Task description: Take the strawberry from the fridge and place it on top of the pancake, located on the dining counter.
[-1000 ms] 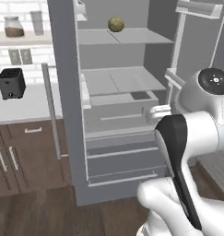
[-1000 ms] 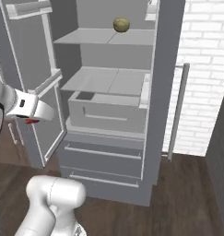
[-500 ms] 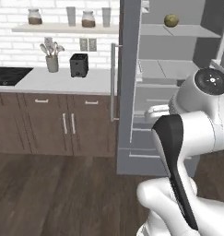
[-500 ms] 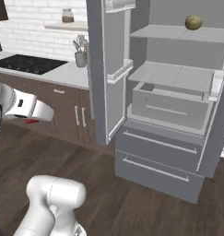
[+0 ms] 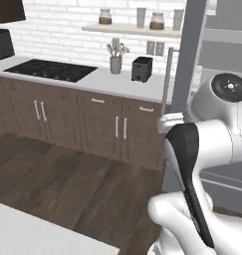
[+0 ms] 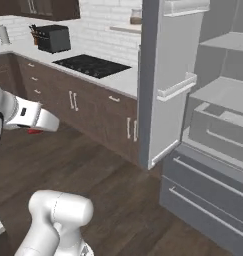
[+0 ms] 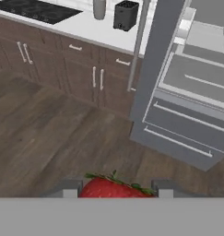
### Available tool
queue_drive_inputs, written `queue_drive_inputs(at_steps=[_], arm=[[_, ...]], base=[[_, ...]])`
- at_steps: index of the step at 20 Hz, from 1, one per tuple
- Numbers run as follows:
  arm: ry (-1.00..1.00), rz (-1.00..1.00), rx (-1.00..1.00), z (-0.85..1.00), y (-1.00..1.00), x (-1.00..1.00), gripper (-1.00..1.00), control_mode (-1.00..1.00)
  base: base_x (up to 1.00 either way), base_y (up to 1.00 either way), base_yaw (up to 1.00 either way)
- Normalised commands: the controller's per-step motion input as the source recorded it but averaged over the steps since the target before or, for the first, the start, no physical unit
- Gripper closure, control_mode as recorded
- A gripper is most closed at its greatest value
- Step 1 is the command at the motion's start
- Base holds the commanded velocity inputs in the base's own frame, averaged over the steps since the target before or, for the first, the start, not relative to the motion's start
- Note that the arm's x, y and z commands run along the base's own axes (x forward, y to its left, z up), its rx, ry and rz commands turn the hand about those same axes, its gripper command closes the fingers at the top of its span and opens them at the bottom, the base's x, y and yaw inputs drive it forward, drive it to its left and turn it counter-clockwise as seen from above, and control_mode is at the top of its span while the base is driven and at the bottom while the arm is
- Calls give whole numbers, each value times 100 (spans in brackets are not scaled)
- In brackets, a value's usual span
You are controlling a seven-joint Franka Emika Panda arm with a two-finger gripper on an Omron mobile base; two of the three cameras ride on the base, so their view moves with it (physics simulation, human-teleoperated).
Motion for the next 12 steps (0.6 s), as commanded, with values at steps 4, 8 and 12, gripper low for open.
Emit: queue_drive_inputs(at_steps=[4,8,12], arm=[[0,0,0,0,0,0,100,100],[0,0,0,0,0,0,100,100],[0,0,0,0,0,0,100,100]], base=[[-85,-8,59],[-86,-73,43],[-77,-57,38]])
